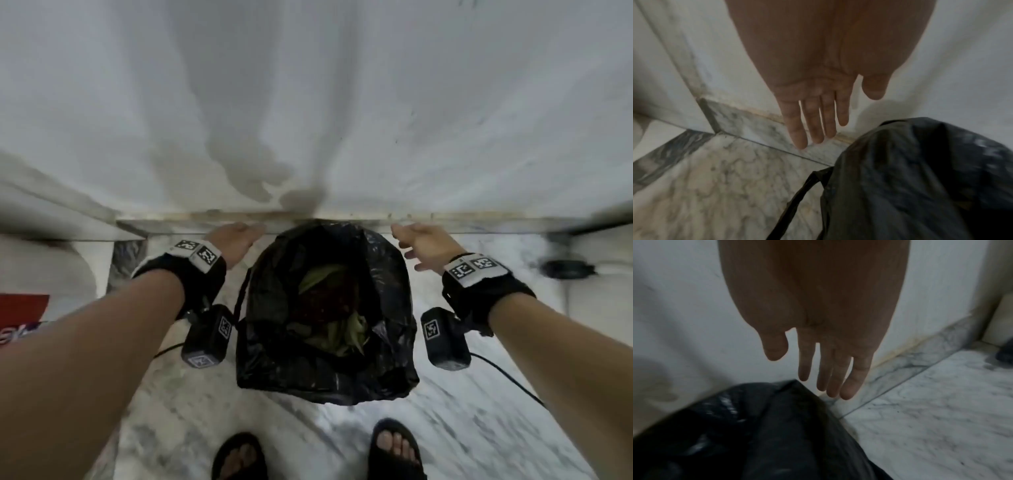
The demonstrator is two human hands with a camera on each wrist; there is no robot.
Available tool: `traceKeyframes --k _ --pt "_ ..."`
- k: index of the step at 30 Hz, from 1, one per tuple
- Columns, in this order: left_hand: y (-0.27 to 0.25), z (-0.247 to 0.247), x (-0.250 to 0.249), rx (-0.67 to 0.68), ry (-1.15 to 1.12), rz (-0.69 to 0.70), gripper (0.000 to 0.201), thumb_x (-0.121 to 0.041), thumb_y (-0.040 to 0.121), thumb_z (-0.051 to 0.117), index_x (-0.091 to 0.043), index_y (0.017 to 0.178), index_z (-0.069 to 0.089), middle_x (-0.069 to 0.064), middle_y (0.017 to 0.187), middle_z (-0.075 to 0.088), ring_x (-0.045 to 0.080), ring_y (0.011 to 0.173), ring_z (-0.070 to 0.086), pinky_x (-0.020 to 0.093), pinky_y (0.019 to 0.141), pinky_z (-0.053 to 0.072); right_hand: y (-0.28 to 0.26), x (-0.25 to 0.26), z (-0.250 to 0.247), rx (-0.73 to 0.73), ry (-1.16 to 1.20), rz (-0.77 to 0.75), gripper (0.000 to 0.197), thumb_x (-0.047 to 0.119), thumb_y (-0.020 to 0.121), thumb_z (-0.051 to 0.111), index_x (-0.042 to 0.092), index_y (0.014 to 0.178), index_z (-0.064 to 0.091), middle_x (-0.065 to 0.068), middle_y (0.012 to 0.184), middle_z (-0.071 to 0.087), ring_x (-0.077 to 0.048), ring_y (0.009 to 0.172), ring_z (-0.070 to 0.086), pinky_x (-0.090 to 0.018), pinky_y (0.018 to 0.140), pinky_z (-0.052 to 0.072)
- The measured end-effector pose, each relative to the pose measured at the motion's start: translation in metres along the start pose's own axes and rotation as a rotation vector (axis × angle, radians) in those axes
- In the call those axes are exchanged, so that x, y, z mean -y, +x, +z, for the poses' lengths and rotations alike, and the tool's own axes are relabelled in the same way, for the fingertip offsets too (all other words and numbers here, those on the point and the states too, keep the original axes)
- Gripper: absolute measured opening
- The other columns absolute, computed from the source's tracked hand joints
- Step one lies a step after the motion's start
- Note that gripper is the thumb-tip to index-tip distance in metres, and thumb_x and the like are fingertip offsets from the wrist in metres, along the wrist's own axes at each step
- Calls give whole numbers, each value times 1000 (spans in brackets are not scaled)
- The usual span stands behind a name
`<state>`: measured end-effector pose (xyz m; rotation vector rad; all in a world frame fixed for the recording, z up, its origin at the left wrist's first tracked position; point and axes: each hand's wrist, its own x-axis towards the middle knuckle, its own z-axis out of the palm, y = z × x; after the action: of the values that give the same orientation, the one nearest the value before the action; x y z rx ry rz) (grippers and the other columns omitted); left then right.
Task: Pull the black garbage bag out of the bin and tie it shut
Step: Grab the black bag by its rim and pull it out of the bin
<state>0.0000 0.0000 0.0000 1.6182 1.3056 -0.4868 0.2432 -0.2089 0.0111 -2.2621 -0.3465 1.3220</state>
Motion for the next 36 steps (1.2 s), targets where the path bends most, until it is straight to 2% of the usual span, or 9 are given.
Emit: traceKeyframes --k 3,8,11,13,15,18,24,30,36 --pt "21 9 4 75 -146 -90 62 -59 85 43 -16 129 53 0 128 54 25 124 48 42 94 41 28 -20 4 23 11 106 53 57 85 50 17 118 62 -5 119 63 -28 107 59 -40 88 47" --pt "31 35 0 128 -143 -105 36 -33 93 44 -5 108 61 13 108 59 27 92 56 31 69 44 48 -33 22 172 127 251 67 81 70 39 25 87 70 -1 94 72 -26 98 63 -43 86 48" --pt "35 31 -9 87 143 -55 37 -21 96 38 -3 120 60 20 124 60 33 109 57 29 80 39 56 -37 25 203 194 266 61 73 62 57 19 84 75 -7 108 73 -31 102 66 -47 98 47" --pt "43 26 -9 40 187 56 37 -21 95 40 -7 123 60 16 134 57 33 120 54 29 93 40 53 -32 18 150 150 185 34 52 78 59 22 73 75 0 87 75 -29 86 67 -38 81 55" --pt "42 18 -17 -3 52 61 37 -28 85 56 -7 113 66 17 124 63 34 113 58 36 97 44 44 -23 6 53 113 98 30 24 88 59 20 62 71 10 43 57 -22 50 42 -22 44 36" --pt "33 6 -33 -91 -397 80 19 -29 81 63 -14 93 67 11 98 67 26 88 62 31 80 50 32 -11 -6 8 104 15 19 23 89 60 20 71 59 5 49 47 -16 47 34 -16 33 32" --pt "-2 -5 -61 119 -832 120 13 -11 89 47 -7 85 58 12 89 61 26 84 60 26 68 56 6 -11 11 199 -60 171 76 74 73 47 16 121 61 0 120 61 -24 112 55 -41 91 46" --pt "-30 -12 -38 172 -925 87 24 -10 85 48 -2 100 64 12 93 67 23 78 68 26 65 56 -31 -22 9 -233 -658 -362 28 32 93 44 27 111 66 -9 99 72 -33 95 63 -35 68 49" --pt "-53 -28 -10 90 -743 31 21 2 71 58 -8 76 76 17 80 71 35 80 64 25 60 57 -58 -40 -8 -81 -673 -530 22 19 87 55 19 100 74 -3 127 61 -30 122 50 -42 99 44"
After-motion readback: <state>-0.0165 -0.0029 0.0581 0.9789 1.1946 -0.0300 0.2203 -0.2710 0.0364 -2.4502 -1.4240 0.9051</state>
